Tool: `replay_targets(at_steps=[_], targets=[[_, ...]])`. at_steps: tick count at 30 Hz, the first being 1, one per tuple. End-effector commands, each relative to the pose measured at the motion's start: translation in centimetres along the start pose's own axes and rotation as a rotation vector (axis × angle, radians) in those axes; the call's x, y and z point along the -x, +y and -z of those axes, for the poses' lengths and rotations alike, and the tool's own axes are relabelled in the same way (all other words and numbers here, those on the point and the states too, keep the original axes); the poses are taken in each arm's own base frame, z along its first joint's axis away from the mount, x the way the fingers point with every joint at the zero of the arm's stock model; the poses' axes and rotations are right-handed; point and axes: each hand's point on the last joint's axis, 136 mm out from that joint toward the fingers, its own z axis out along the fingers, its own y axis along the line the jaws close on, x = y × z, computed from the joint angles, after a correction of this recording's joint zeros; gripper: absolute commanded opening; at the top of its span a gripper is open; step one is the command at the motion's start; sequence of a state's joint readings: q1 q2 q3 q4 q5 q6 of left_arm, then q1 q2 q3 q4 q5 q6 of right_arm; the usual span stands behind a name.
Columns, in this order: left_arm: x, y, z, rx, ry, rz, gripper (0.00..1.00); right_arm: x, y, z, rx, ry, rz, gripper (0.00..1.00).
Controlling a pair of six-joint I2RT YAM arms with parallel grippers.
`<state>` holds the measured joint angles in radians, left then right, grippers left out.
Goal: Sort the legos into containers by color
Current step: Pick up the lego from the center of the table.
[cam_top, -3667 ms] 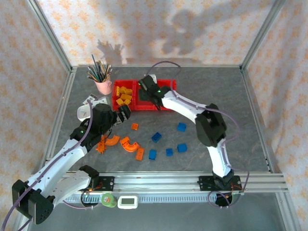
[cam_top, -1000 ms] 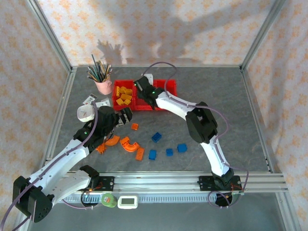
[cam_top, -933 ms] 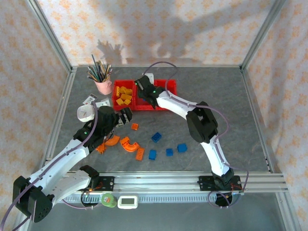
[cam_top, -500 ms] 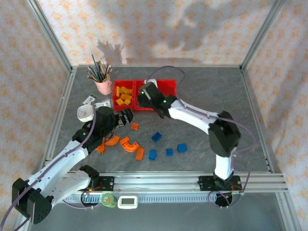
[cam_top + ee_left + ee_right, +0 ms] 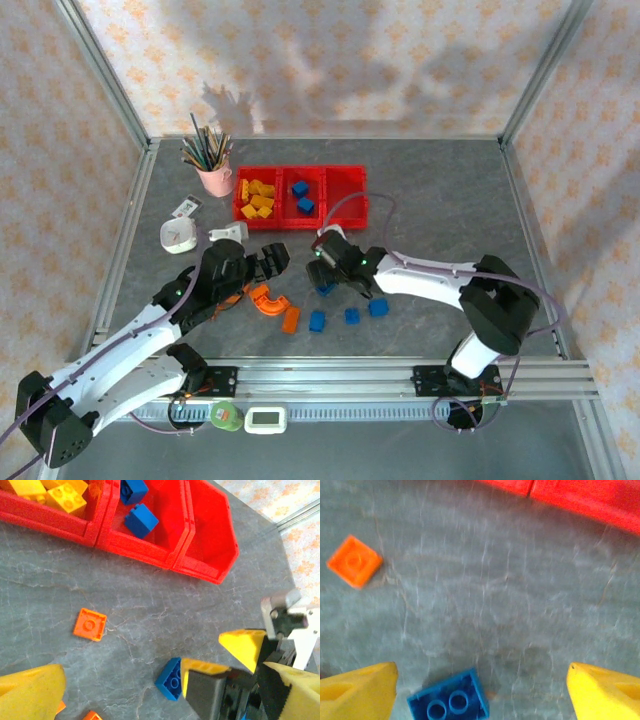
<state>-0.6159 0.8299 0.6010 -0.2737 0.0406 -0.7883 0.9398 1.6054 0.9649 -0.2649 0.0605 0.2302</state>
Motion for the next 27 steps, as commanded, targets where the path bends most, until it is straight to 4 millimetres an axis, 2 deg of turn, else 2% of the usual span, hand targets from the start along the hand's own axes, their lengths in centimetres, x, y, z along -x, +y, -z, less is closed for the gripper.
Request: replay_targets(at_steps=[1,9,16,22,27], targets=[[0.3,0.2,0.0,-0.002,-0.042,0.051,0.99,0.0,0.6,0.6,-0.001,-0.042,-0.013,0.88],[0.4,1.3,0.3,0.026,-0.073,0.072,0.99,-2.1,2.6,-1.5,0.071,0.003,0.001,0.91],[-0.2,1.9,-0.1,0.038,-0.063,0.075,0.99,-3.7,0.9,-3.2,-0.031,0.043,0.013,0.89],[-0.1,1.7,-0.3,0.037,-0.06,0.072,0.99,-3.9,0.6,-4.5,-0.074,0.058,0.022,0.82],[-0.1,1.8,-0.3,0.045,-0.059,0.068,0.99,-3.9,0.6,-4.9,-0.078,0.056,0.024,0.69]])
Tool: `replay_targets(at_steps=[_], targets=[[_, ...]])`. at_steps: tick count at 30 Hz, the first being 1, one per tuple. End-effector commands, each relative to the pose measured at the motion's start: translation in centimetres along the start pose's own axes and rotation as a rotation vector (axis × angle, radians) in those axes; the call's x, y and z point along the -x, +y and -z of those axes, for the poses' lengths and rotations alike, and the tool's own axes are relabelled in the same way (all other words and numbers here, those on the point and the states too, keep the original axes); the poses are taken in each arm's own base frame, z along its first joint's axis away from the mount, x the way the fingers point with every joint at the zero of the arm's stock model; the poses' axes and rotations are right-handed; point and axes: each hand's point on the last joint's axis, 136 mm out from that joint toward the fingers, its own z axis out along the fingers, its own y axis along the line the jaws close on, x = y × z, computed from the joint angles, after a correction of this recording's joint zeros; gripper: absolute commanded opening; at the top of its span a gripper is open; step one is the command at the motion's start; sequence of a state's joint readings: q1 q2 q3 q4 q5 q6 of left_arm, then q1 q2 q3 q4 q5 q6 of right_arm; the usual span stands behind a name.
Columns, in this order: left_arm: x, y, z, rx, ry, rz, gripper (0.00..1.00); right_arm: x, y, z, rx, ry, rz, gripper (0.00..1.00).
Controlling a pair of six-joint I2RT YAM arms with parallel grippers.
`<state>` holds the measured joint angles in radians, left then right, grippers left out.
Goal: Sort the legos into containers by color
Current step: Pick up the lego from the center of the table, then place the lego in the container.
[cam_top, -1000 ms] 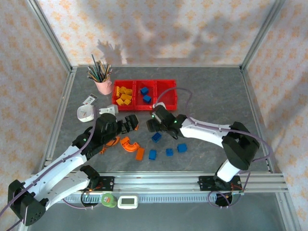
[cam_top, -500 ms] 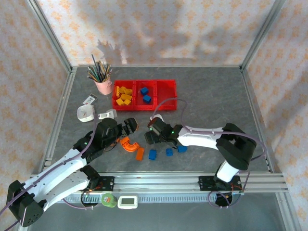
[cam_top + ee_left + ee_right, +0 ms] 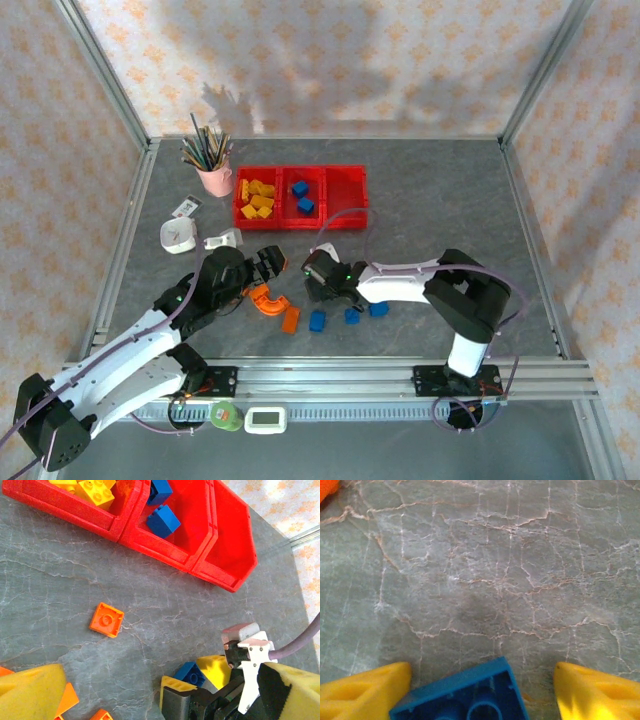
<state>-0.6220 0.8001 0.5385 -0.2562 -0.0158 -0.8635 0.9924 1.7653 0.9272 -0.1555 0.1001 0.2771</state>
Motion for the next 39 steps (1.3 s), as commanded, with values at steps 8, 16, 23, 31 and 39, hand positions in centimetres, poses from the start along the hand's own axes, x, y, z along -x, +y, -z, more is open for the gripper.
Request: replay_targets(at_steps=[8,16,23,31,39], targets=[[0.7,0.0,0.0,0.009,-0.039,-0.006,0.99,0.6,0.5,0.2,0.01,-0.004,0.002,0.45],[2.5,-0.2,0.8,0.044,-0.096,-0.052,0.99,6.4,1.1,3.5,0.043,-0.106,-0.066,0.4],[4.9,-0.6,1.3,0.061,-0.14,-0.075,0.99,13.3,-0.7,2.7,0.003,-0.174,-0.177,0.4],[7.4,-0.3,1.4,0.085,-0.179,-0.094,0.99,21.5,-2.5,-0.6,-0.079,-0.264,-0.24,0.4],[8.1,0.0,1.0,0.098,-0.183,-0.096,0.99,25.4,-3.8,-4.7,-0.158,-0.29,-0.259,0.49]])
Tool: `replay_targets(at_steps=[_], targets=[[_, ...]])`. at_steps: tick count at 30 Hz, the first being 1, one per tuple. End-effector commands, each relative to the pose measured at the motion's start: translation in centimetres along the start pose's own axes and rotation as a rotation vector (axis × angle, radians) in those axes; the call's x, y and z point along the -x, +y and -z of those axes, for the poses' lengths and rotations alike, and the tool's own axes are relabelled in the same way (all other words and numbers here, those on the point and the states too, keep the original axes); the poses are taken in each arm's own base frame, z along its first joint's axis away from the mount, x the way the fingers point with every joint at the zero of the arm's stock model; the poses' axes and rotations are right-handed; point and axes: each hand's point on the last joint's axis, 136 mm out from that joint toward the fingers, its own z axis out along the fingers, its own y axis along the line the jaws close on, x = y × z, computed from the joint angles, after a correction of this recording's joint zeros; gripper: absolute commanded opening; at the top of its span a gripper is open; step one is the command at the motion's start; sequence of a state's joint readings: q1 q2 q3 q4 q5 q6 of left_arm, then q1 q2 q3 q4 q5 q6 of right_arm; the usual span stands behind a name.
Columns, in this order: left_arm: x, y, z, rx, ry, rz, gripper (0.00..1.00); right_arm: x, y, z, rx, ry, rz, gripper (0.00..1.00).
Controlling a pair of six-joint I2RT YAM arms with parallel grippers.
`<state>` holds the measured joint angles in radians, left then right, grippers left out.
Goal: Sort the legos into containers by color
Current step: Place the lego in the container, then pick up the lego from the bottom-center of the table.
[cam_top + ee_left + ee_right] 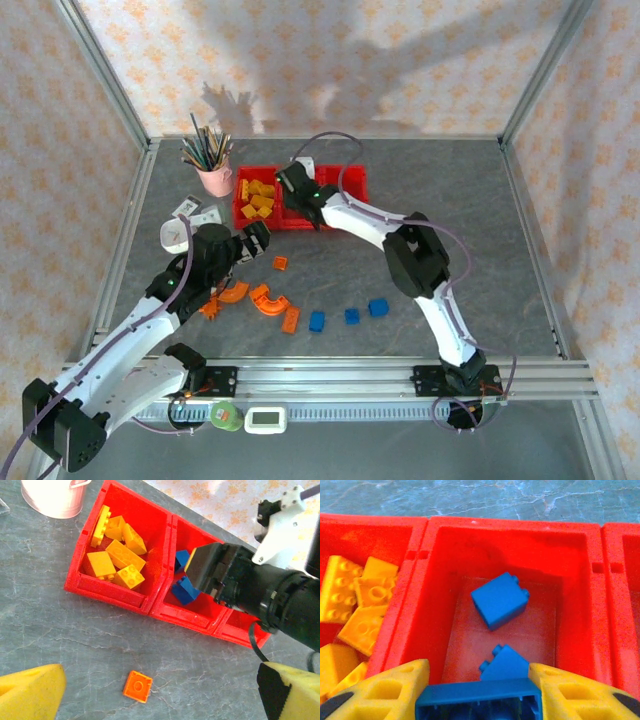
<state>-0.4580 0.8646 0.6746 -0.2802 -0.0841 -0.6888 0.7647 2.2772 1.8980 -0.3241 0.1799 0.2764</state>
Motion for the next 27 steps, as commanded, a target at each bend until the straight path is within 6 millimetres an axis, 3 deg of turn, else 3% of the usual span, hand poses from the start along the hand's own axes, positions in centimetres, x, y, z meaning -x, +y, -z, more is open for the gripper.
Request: replay_targets(at_steps=[1,3,8,12,16,27], targets=[[1.0,-0.7,0.2,-0.017,-0.012,-0.019,0.99,1.2,-0.7,-0.4,-0.05,-0.008,0.019,0.53],[1.0,-0.7,0.2,-0.016,-0.011,-0.022,0.99,1.7,0.0,0.0,-0.015,-0.013,0.027,0.61],[1.1,-0.9,0.4,-0.024,-0.005,-0.022,0.99,3.1,0.5,3.1,0.03,-0.042,0.035,0.68],[0.7,-1.1,0.5,-0.04,0.011,-0.019,0.99,2.2,0.5,6.3,0.04,-0.061,0.076,0.72],[0.3,-1.4,0.7,-0.065,0.036,-0.014,0.99,0.1,0.3,9.6,0.062,-0.056,0.114,0.76],[-3.4,-1.7,1.1,-0.146,0.149,0.043,0.99,-9.0,-2.6,15.6,0.066,0.081,0.208,0.85]])
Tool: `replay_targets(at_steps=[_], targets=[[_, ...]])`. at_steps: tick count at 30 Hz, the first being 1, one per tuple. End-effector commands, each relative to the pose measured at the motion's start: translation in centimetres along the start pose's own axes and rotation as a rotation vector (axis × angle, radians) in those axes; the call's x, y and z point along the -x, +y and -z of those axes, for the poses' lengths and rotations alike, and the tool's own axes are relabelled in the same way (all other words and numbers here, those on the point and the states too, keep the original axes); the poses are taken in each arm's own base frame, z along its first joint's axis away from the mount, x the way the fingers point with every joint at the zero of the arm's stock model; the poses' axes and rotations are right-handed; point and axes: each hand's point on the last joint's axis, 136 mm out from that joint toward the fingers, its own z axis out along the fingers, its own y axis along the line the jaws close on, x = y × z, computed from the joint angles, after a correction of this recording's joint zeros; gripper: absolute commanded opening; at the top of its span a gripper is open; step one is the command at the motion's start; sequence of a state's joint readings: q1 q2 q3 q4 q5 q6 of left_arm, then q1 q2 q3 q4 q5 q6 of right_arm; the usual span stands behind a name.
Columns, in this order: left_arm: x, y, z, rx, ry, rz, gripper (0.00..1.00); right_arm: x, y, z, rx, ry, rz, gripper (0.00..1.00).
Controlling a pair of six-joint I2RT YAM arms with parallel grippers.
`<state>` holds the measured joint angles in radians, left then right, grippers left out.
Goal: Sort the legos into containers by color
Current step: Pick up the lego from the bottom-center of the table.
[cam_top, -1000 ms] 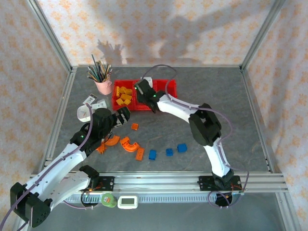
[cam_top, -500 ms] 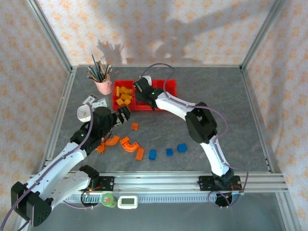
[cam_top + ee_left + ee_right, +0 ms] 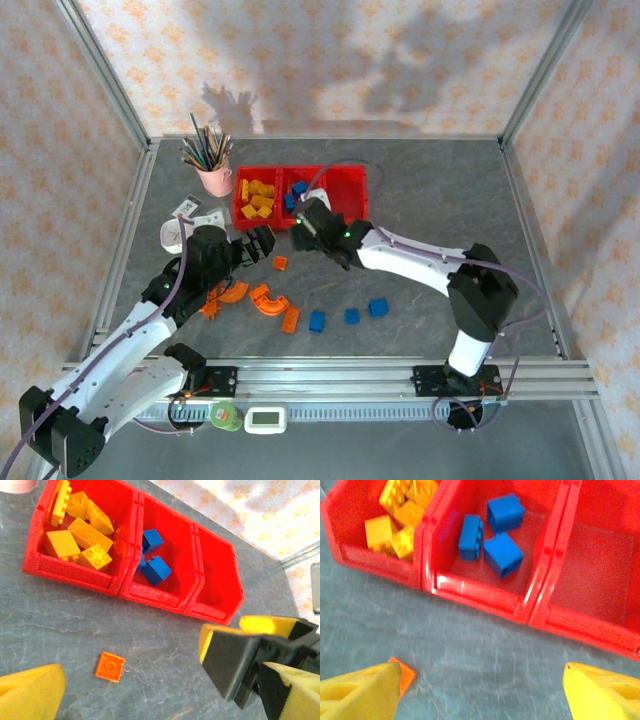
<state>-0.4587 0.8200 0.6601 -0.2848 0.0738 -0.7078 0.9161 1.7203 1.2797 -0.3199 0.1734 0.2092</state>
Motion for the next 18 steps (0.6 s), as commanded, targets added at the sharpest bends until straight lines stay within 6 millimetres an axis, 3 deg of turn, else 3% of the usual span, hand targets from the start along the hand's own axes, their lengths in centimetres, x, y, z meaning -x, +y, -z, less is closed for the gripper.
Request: replay_targets(at_steps=[1,12,18], targets=[[-2.0,0.3,0.0,-0.016,0.061,0.024,0.99,-2.5,-0.7,1.7,-0.02,0.04,0.01,0.85],[-4.5,0.8,0.3,-0.01,0.102,0.065,0.99,-12.1,1.9,4.6,0.117,0.207,0.105,0.87],[-5.5,1.3,0.2,0.007,0.127,0.061,0.99,-15.4,3.2,5.1,0.117,0.268,0.086,0.86]])
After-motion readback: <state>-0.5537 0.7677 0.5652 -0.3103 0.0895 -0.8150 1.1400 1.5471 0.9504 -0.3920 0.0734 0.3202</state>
